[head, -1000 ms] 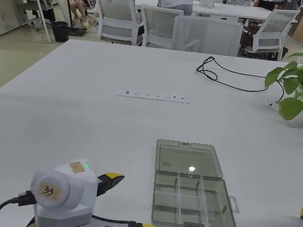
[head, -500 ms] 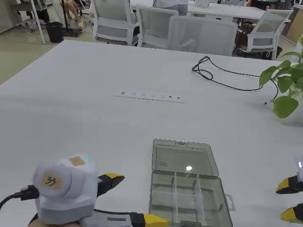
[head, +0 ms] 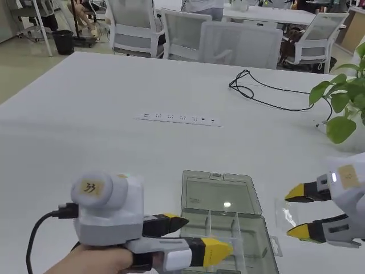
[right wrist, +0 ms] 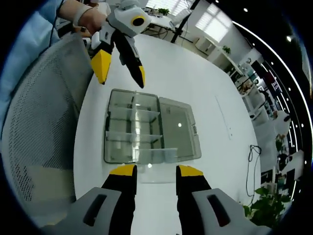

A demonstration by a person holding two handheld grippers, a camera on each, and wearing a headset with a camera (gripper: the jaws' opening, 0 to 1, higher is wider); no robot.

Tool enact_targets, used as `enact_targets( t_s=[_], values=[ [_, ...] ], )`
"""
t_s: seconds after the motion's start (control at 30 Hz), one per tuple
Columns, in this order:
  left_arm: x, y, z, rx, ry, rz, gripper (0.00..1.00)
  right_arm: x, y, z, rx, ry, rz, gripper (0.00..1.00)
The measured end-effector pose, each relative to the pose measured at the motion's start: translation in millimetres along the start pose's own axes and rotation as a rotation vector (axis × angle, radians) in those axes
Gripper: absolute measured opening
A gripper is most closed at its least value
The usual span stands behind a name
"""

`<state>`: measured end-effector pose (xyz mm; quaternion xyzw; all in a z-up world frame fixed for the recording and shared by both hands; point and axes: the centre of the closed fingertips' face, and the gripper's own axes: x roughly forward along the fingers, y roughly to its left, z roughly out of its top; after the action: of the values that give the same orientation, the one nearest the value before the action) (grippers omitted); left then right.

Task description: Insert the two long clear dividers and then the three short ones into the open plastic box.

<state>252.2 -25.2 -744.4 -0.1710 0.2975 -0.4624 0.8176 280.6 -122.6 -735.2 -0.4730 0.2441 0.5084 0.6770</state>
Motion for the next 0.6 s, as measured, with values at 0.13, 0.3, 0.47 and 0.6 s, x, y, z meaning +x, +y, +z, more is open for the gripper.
enact_targets(
  t_s=[0.13, 0.3, 0.47, 0.6],
  values=[
    [6.2, -2.6, 2.6, -0.072, -0.003, -0.008, 0.48, 5.1, 6.9, 20.1, -0.124, 0.008, -0.016, 0.32],
    [12.7, -6.7, 3.6, -0.136, -0.006, -0.008, 0.38, 13.1, 18.9, 39.0, -0.202, 0.009, -0.019, 0.32],
    [18.9, -10.9, 3.1, -0.194, -0.009, -0.015, 0.31, 18.6, 26.4, 55.4, -0.236, -0.008, -0.019, 0.32],
    [21.2, -11.5, 1.4, -0.22, -0.008, -0.012, 0.26, 22.3, 30.6, 64.4, -0.245, -0.018, -0.011, 0.32]
  ],
)
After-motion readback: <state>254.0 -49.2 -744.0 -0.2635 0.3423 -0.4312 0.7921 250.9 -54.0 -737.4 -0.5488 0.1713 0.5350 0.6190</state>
